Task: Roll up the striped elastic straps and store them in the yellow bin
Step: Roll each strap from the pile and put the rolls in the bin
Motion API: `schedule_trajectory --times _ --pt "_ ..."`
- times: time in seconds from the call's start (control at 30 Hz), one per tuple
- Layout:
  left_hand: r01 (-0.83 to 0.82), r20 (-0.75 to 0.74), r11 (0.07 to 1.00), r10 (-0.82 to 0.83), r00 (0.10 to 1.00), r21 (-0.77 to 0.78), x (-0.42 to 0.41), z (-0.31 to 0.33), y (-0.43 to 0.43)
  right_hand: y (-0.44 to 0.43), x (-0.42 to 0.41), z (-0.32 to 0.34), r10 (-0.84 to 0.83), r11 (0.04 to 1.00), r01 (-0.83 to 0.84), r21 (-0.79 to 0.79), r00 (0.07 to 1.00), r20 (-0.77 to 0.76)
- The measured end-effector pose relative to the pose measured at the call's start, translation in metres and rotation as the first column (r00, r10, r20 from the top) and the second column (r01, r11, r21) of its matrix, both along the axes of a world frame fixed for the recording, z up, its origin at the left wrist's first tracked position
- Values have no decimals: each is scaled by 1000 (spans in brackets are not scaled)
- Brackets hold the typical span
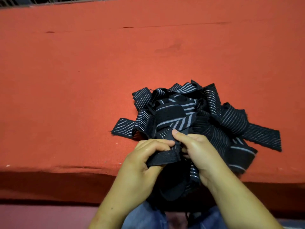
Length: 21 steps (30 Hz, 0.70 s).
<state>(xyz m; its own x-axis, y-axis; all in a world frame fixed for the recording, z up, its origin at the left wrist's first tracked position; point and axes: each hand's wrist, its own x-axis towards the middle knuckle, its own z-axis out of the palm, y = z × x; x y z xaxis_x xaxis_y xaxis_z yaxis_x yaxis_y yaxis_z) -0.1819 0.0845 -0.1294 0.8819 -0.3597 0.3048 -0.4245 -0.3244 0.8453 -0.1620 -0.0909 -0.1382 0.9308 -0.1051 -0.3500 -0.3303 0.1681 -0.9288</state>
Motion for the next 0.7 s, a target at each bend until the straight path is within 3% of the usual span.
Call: schedule_trajectory --times 0.23,0.7 --pt "4 5 1000 -3 1000 -20 -2 2 -1 1 -2 1 -22 993 19 120 999 25" --pt "7 3 1000 -7 1000 -19 -7 12 3 4 0 2 -65 990 68 127 998 -27"
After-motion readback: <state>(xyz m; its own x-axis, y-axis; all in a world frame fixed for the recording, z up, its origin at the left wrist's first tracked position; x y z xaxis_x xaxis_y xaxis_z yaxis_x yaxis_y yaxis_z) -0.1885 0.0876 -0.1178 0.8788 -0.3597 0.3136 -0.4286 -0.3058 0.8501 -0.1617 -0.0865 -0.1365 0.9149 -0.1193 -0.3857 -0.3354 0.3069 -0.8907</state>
